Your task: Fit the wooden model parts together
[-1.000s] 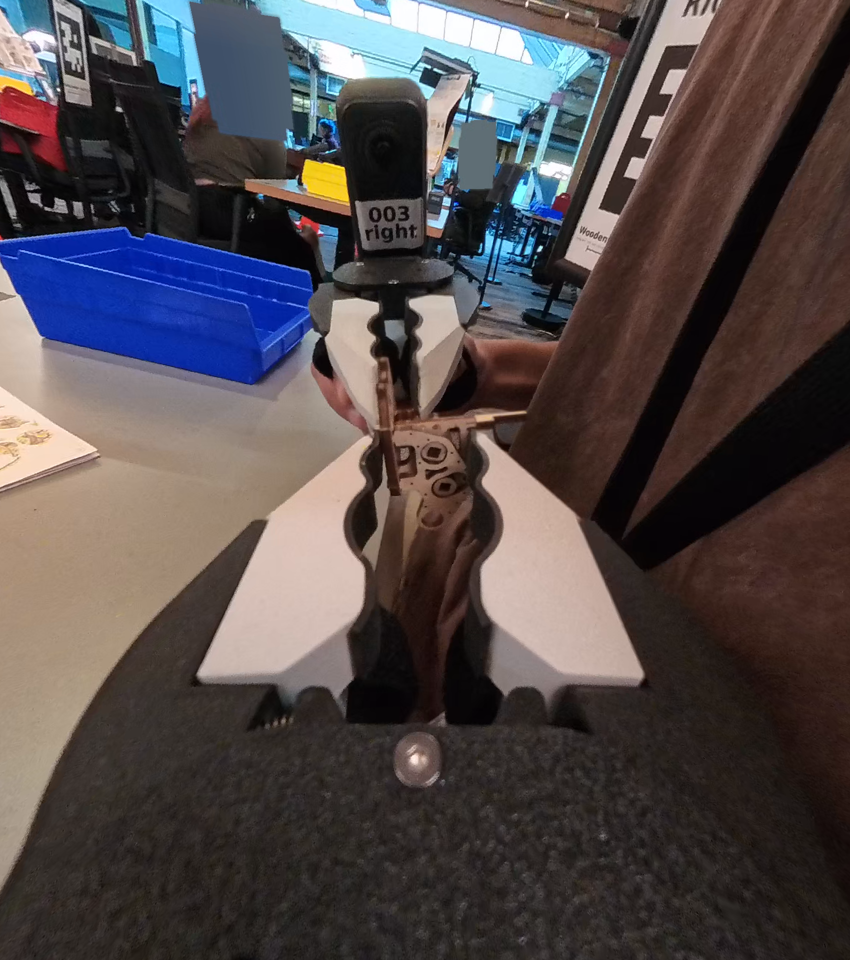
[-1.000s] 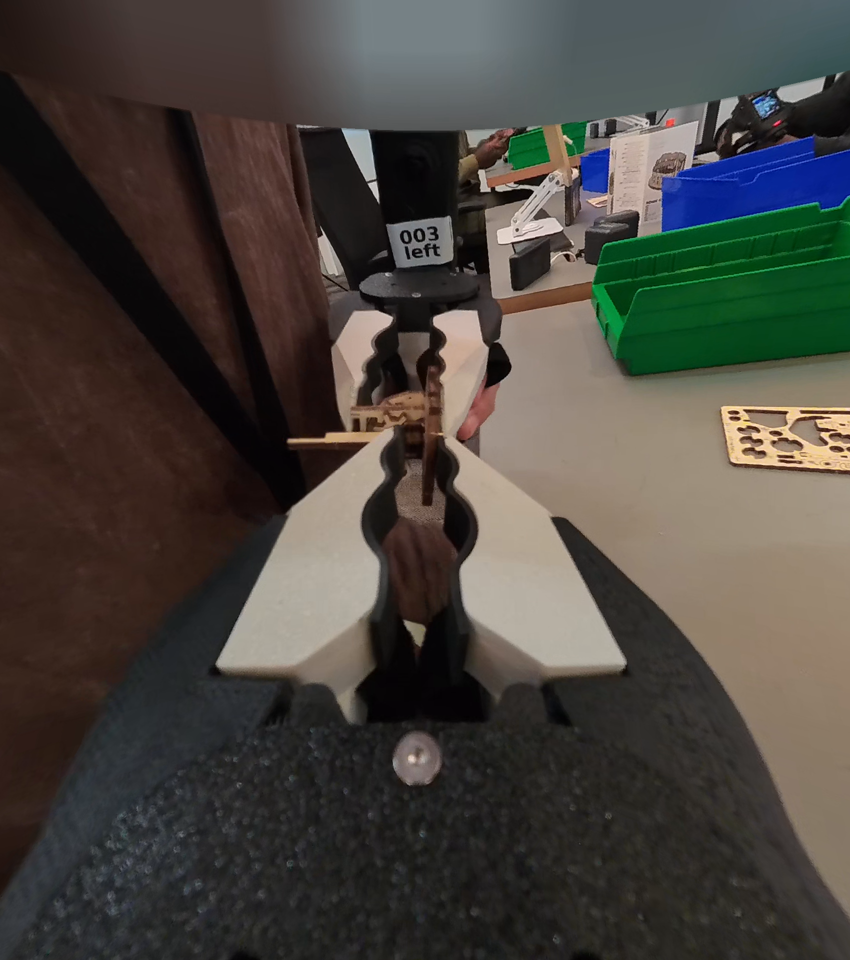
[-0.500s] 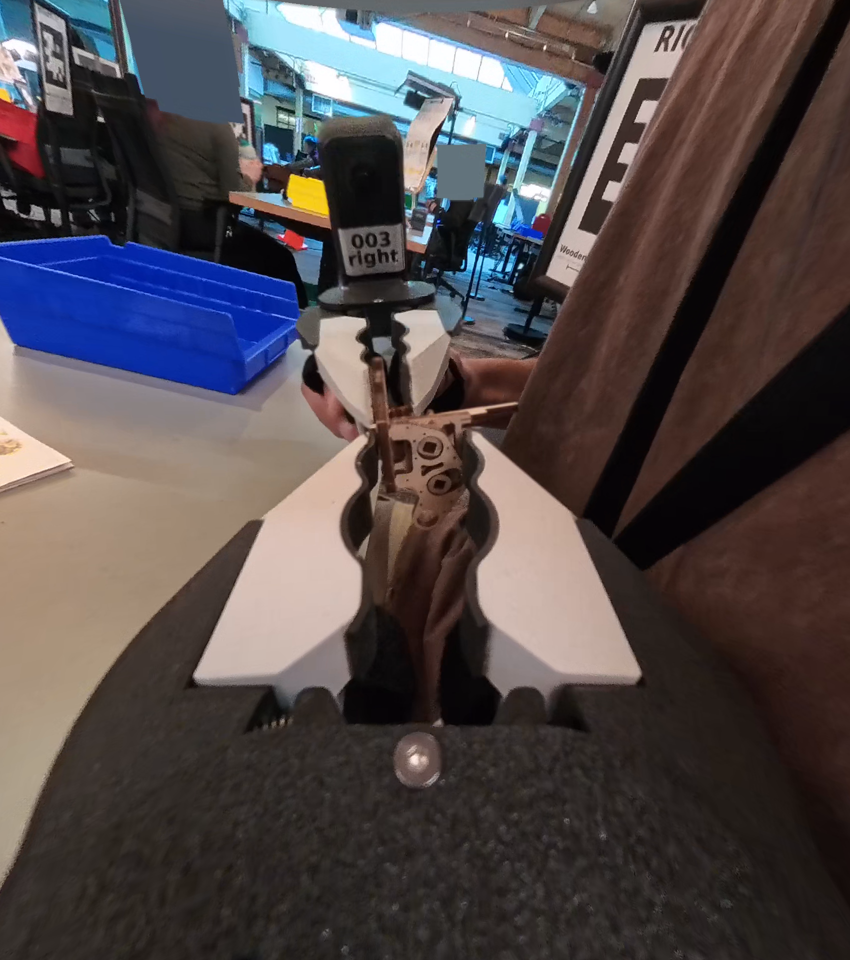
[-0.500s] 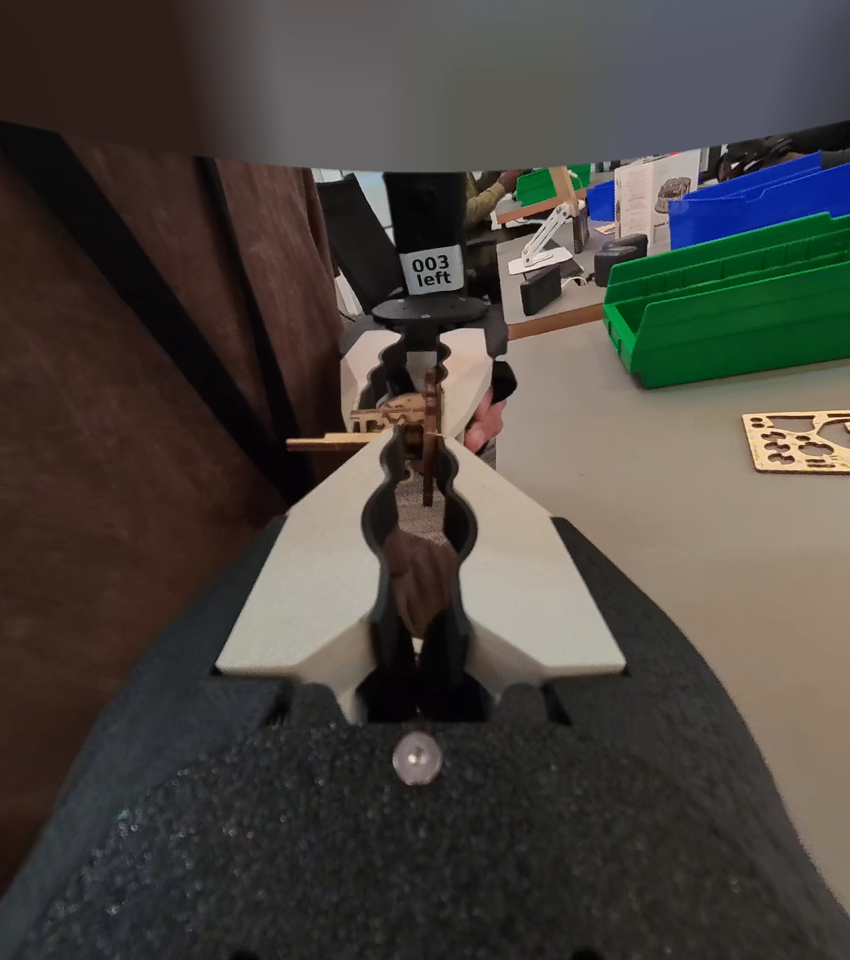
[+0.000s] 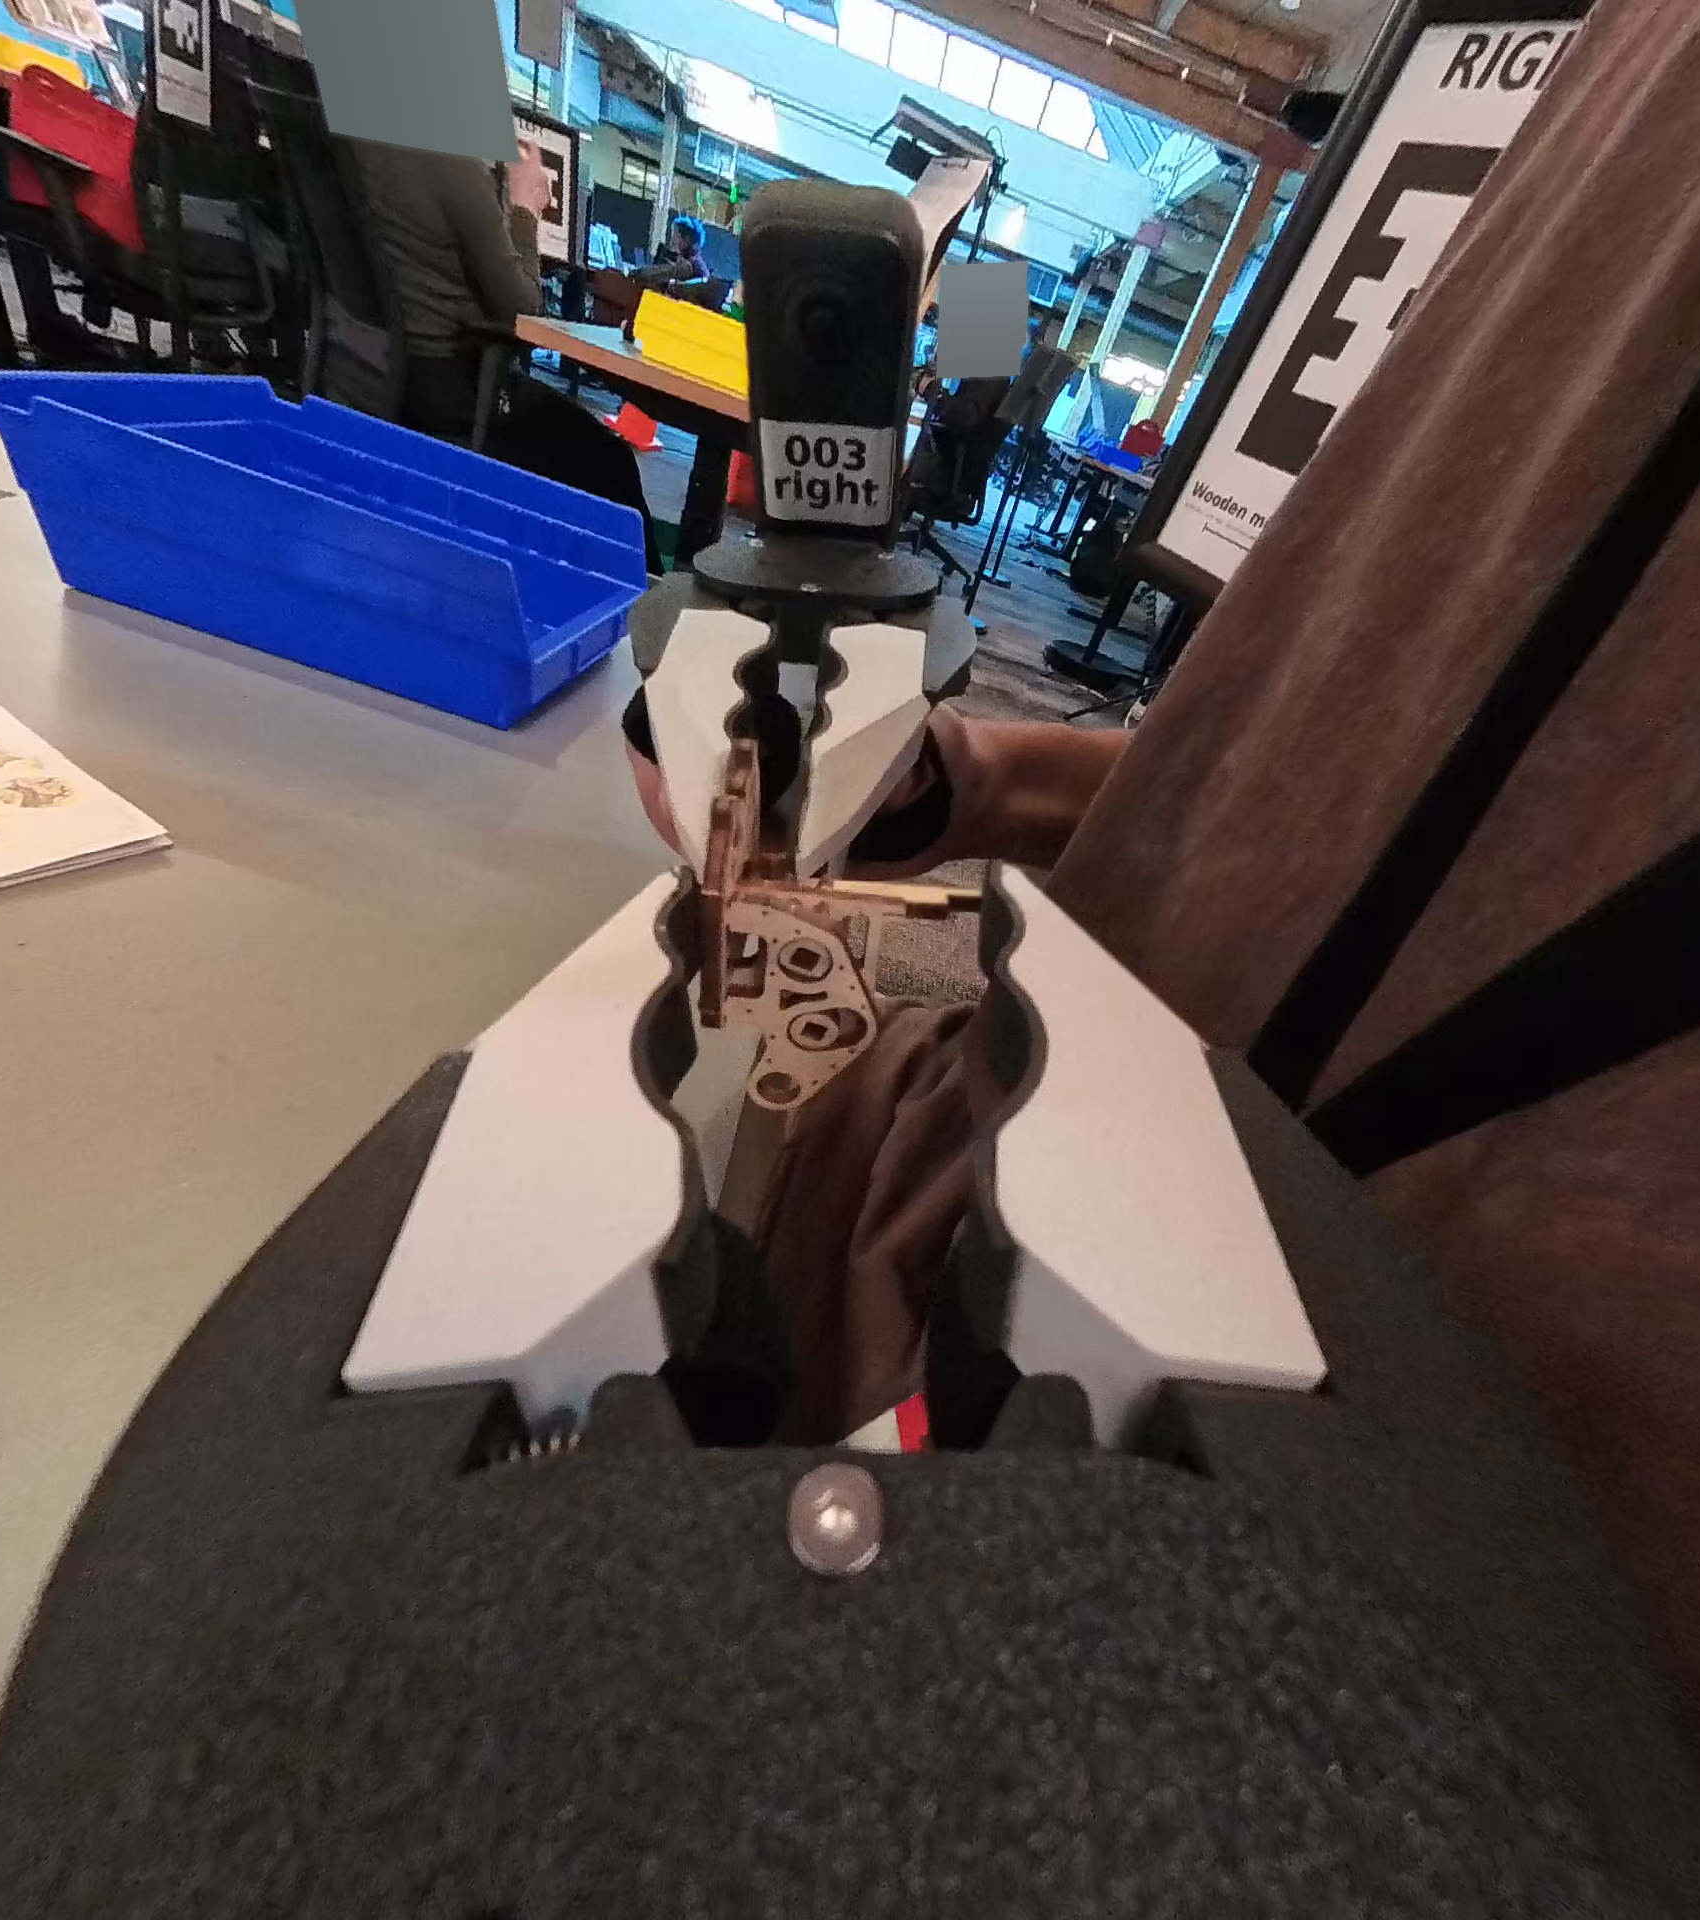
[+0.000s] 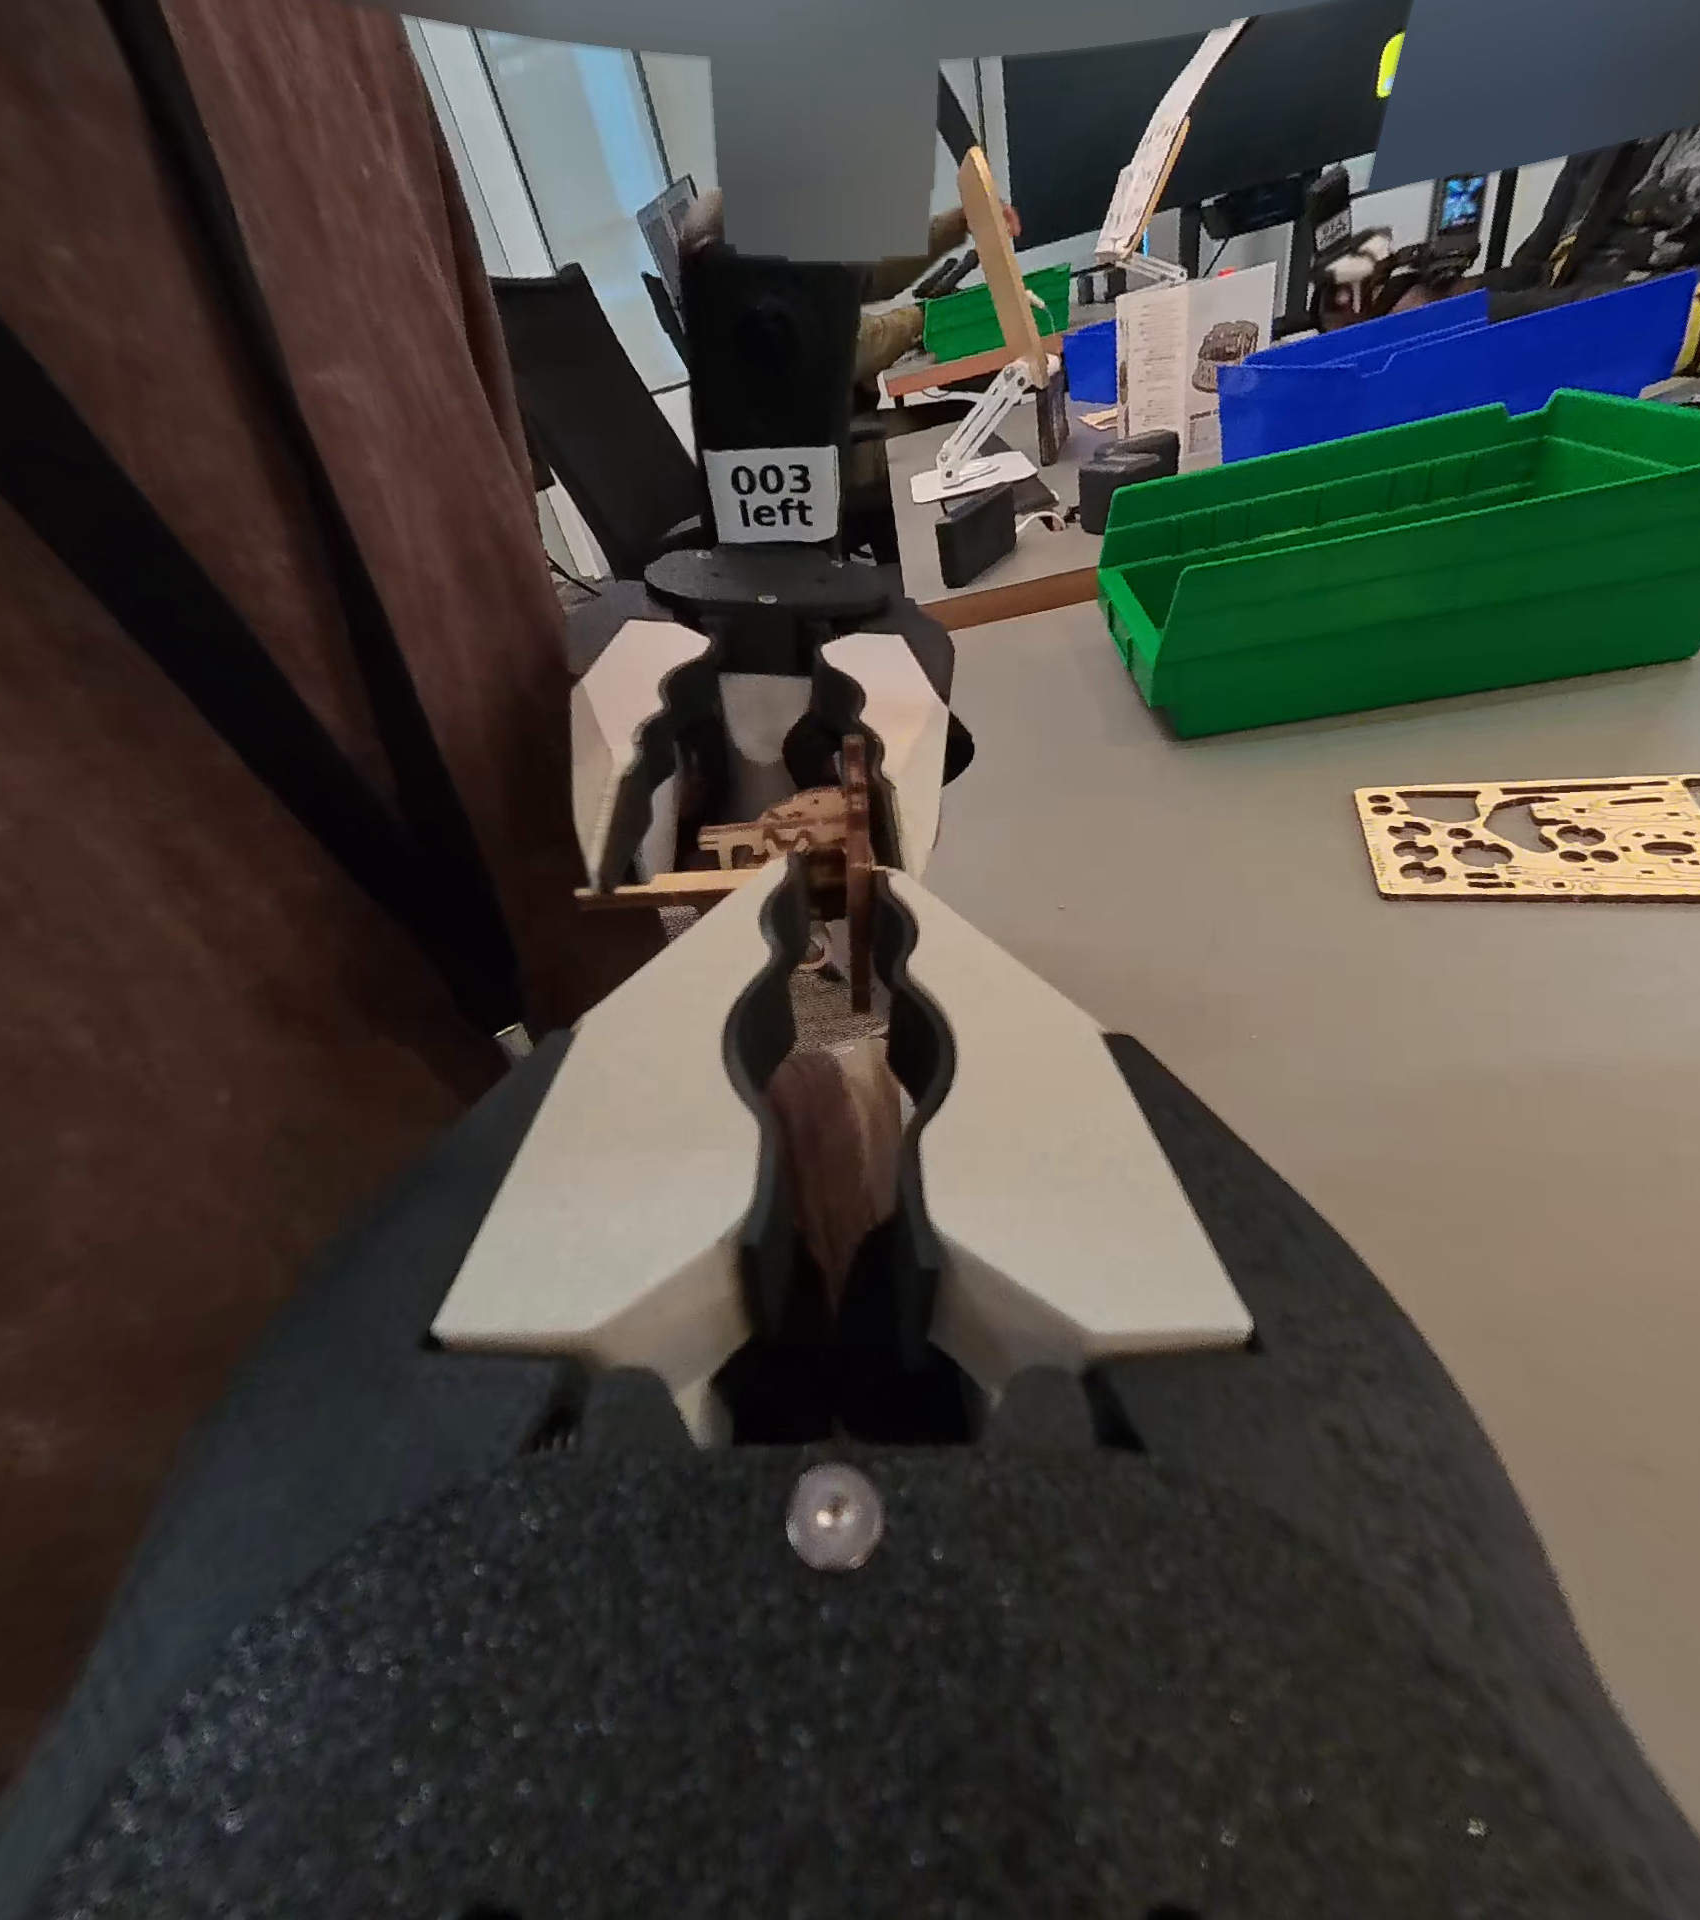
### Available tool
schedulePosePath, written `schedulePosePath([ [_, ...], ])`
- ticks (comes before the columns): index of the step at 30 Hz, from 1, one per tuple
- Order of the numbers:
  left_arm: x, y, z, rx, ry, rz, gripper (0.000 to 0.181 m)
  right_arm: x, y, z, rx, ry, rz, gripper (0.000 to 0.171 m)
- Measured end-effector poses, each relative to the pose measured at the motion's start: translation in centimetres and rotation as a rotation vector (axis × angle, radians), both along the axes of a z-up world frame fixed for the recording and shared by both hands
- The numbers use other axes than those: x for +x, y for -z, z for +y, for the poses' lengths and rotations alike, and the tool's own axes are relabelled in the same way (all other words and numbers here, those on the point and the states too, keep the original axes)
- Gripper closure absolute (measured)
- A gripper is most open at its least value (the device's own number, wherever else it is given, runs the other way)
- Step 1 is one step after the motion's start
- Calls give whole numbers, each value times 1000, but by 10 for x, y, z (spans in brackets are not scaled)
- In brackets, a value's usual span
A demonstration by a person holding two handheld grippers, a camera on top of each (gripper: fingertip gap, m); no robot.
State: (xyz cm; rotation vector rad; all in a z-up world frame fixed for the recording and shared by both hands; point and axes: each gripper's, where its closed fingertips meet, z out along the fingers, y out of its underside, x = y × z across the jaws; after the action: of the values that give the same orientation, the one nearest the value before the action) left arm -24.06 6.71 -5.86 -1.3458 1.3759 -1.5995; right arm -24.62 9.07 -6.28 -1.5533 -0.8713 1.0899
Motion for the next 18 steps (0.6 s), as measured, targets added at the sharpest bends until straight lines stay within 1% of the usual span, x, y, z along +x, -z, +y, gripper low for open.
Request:
schedulePosePath([
  [6,-6,-1,0,44,23,-5,136,1,-4,-2,-8,-9,30,160],
  [11,-4,4,-1,76,15,16,134,2,0,-2,-10,-6,8,160],
  [15,-3,4,1,87,-5,21,138,1,1,-2,-10,-5,-4,160],
  [18,-3,3,1,79,-9,16,137,0,1,-3,-13,-2,-2,160],
])
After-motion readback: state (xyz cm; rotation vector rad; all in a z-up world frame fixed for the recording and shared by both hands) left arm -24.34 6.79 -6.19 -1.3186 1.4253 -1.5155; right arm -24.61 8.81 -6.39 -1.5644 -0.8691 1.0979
